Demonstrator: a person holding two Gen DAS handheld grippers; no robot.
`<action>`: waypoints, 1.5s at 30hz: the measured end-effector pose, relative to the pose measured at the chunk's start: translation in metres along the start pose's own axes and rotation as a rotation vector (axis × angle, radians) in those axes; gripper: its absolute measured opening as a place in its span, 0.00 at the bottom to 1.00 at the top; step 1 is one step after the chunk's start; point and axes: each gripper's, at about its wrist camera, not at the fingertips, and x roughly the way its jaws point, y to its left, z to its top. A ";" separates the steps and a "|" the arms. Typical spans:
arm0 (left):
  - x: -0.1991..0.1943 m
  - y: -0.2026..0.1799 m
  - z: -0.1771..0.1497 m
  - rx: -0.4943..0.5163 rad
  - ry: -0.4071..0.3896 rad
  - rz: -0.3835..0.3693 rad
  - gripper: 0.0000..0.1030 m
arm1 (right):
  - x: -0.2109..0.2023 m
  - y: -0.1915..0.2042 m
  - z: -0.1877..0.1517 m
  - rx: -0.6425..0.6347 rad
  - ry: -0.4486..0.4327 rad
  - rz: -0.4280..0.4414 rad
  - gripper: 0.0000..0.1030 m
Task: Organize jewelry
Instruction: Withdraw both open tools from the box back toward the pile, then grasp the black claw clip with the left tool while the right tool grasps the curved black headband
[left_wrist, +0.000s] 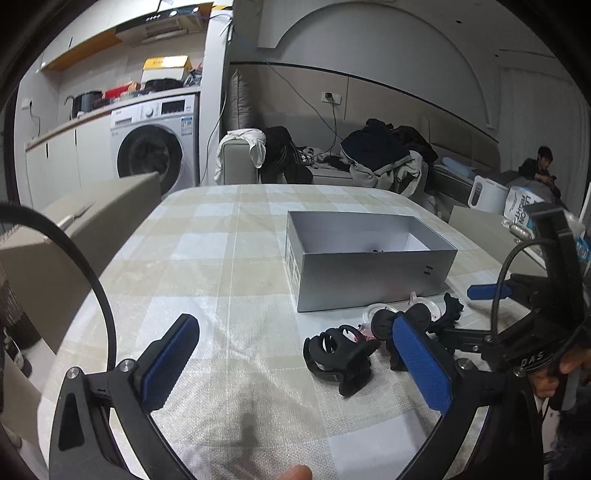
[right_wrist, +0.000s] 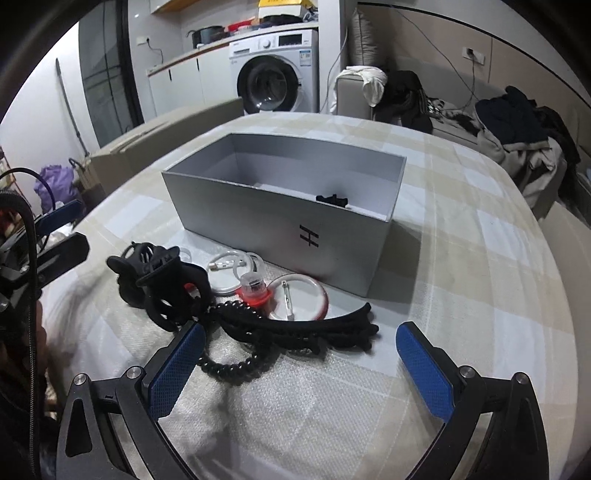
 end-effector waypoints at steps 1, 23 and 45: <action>0.001 0.002 0.001 -0.010 0.004 0.000 0.99 | 0.002 0.000 0.001 0.000 0.011 -0.006 1.00; 0.003 -0.002 -0.003 -0.008 0.058 -0.024 0.99 | -0.009 -0.010 -0.009 0.033 0.014 0.049 0.87; 0.005 -0.006 -0.006 0.022 0.089 -0.018 0.99 | -0.024 -0.010 -0.009 0.058 -0.038 0.076 0.89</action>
